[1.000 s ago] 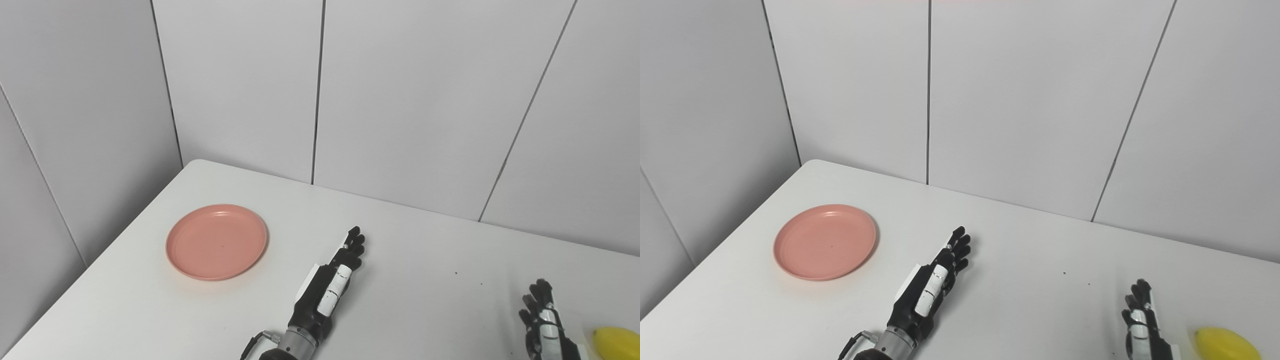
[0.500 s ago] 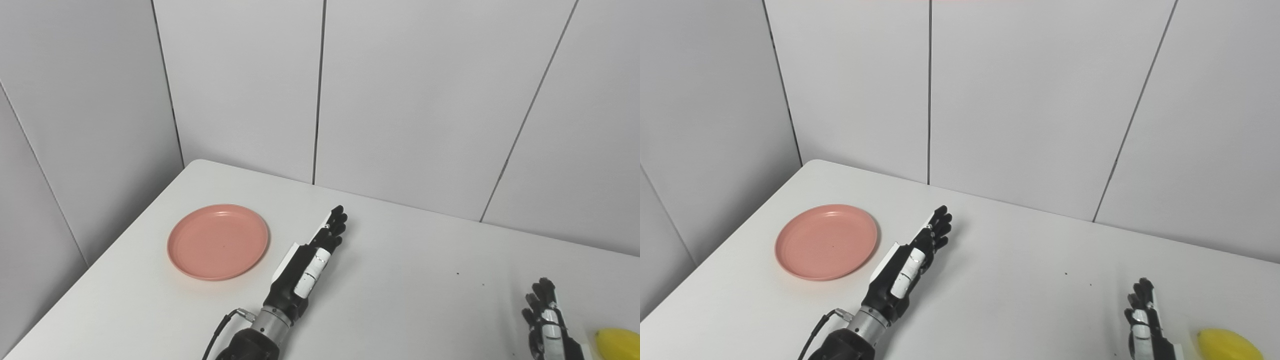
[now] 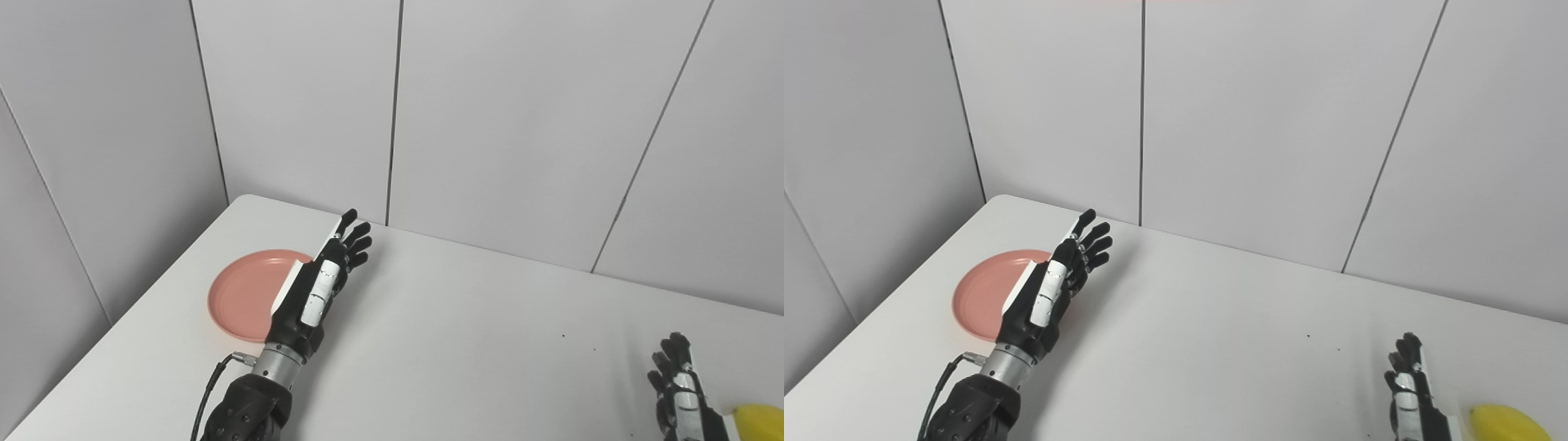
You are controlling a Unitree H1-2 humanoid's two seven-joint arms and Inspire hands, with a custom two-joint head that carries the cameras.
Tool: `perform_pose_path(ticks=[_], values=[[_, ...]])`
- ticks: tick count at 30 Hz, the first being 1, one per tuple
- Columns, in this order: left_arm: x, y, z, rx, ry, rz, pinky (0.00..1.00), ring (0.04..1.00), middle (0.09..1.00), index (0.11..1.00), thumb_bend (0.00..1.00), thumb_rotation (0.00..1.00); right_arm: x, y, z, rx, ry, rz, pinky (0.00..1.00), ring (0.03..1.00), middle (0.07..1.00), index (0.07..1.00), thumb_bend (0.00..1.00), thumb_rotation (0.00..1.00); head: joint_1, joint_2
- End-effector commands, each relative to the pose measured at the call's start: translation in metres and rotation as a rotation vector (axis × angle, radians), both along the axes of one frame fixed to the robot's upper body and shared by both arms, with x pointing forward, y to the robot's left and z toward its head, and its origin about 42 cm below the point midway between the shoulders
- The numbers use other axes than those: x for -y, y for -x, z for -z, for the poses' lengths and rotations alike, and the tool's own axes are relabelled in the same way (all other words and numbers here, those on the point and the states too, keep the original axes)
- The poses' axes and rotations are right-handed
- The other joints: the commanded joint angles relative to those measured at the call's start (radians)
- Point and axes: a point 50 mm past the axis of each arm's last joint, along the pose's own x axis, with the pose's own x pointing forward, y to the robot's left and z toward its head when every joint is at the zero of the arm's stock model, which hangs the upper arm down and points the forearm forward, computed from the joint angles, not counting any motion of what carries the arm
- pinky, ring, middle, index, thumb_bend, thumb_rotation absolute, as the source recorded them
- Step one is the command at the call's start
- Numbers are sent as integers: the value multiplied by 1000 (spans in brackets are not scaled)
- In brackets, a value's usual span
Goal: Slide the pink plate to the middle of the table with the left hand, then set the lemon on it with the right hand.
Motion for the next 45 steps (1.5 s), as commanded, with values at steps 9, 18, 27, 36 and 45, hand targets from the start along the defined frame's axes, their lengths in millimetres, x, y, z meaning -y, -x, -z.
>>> perform_pose_path(ticks=[9, 18, 27, 36, 45], values=[[-47, -1, -38, 127, -100, -174, 862, 854, 854, 860, 739, 1000, 0, -4, -10, 46, -5, -48, 1000, 1000, 1000, 1000, 418, 1000, 39, -9], [-88, -9, -40, 98, -161, -277, 812, 806, 799, 822, 739, 1000, 3, -5, -10, 25, -2, -7, 1000, 1000, 1000, 1000, 460, 1000, 87, -12], [-140, -16, -33, 62, -154, -393, 814, 798, 793, 804, 755, 1000, 6, -9, -6, 25, -16, 7, 1000, 1000, 986, 989, 457, 1000, 128, -11], [-179, -20, -23, 37, -119, -416, 860, 811, 791, 803, 779, 1000, 4, -9, -7, 27, -44, 7, 1000, 999, 984, 983, 490, 998, 132, -10], [-197, -31, -9, -14, -95, -425, 848, 810, 792, 801, 869, 1000, 4, -8, -8, 27, -63, 11, 1000, 1000, 986, 982, 526, 973, 136, -9]])
